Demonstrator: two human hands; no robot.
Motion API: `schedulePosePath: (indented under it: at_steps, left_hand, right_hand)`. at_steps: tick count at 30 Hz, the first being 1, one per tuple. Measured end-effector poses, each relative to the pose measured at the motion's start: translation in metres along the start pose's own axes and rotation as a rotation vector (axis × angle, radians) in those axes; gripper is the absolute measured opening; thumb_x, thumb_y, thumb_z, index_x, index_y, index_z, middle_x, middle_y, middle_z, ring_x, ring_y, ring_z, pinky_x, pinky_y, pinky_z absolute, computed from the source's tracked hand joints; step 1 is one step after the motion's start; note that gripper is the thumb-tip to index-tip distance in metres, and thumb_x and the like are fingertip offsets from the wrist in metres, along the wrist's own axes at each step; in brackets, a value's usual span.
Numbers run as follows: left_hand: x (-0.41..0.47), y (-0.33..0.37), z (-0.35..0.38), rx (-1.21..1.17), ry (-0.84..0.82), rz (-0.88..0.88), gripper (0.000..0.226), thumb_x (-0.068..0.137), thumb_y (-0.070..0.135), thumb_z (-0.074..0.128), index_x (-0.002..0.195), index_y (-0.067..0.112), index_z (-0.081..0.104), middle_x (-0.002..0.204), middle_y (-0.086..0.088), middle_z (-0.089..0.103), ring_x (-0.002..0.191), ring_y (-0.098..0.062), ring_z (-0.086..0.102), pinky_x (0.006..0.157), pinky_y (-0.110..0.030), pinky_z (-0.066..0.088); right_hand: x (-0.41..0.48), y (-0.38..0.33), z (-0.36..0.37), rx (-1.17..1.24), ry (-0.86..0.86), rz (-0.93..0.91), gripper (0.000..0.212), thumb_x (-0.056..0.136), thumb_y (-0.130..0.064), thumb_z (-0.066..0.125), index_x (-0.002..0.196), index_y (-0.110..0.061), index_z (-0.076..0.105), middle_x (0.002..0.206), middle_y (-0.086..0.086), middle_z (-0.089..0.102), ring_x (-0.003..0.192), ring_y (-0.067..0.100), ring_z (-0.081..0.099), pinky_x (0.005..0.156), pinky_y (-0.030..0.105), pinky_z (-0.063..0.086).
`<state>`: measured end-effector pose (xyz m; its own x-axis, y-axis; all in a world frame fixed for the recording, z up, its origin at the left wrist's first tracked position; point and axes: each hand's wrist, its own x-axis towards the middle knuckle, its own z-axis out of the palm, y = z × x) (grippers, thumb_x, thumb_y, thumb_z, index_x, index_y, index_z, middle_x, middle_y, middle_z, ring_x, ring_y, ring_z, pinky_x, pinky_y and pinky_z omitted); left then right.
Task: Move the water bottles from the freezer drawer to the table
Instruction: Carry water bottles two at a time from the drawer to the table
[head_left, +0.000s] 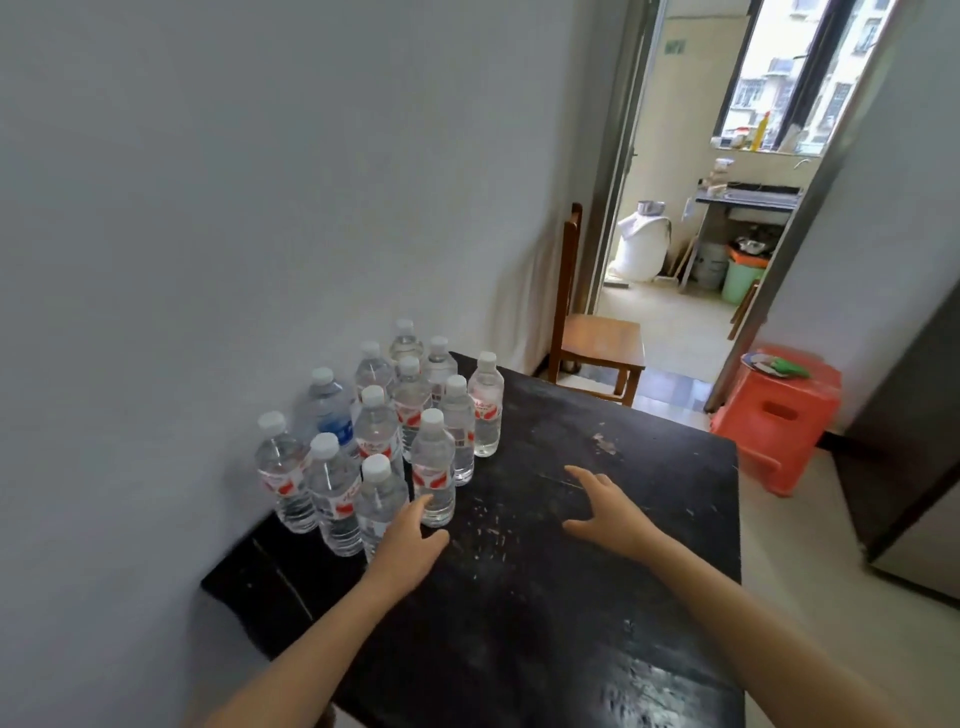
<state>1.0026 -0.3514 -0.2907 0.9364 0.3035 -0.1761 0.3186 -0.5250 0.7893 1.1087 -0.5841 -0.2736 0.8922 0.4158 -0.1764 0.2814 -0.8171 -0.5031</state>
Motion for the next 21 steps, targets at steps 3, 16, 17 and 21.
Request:
schedulePosePath:
  at_steps: [3, 16, 17, 21]
  left_hand:
    - [-0.006, -0.004, -0.009, 0.081, -0.003, 0.089, 0.056, 0.088, 0.018, 0.054, 0.139, 0.011, 0.034, 0.135, -0.017, 0.047, 0.123, -0.028, 0.046, 0.102, -0.038, 0.038]
    - [-0.048, -0.066, -0.072, 0.173, -0.155, 0.548, 0.051, 0.087, 0.012, 0.056, 0.134, 0.004, 0.041, 0.139, -0.012, 0.043, 0.129, -0.025, 0.037, 0.109, -0.035, 0.029]
    - [-0.055, -0.069, -0.074, 0.141, -0.165, 0.541, 0.050, 0.086, 0.011, 0.057, 0.133, 0.003, 0.042, 0.138, -0.013, 0.044, 0.129, -0.026, 0.038, 0.108, -0.036, 0.030]
    - [-0.090, -0.079, -0.077, 0.086, -0.306, 0.578, 0.050, 0.087, 0.010, 0.058, 0.134, 0.002, 0.041, 0.139, -0.014, 0.044, 0.129, -0.027, 0.039, 0.108, -0.035, 0.030]
  right_hand:
    - [-0.031, -0.006, 0.002, -0.027, 0.046, 0.038, 0.073, 0.084, -0.030, 0.064, 0.143, -0.026, 0.021, 0.147, 0.006, 0.030, 0.131, 0.023, 0.036, 0.105, 0.035, 0.037]
    - [-0.225, -0.082, 0.082, -0.408, 0.158, 0.393, 0.065, 0.089, -0.052, 0.045, 0.145, -0.032, 0.018, 0.154, 0.002, 0.017, 0.142, 0.021, 0.014, 0.114, 0.035, 0.021]
    - [-0.244, -0.086, 0.091, -0.408, 0.154, 0.421, 0.065, 0.089, -0.052, 0.046, 0.145, -0.032, 0.019, 0.154, 0.002, 0.018, 0.141, 0.021, 0.016, 0.113, 0.035, 0.021]
    - [-0.315, -0.109, 0.109, -0.391, 0.161, 0.539, 0.064, 0.088, -0.051, 0.046, 0.144, -0.032, 0.022, 0.151, 0.000, 0.024, 0.138, 0.018, 0.022, 0.111, 0.030, 0.023]
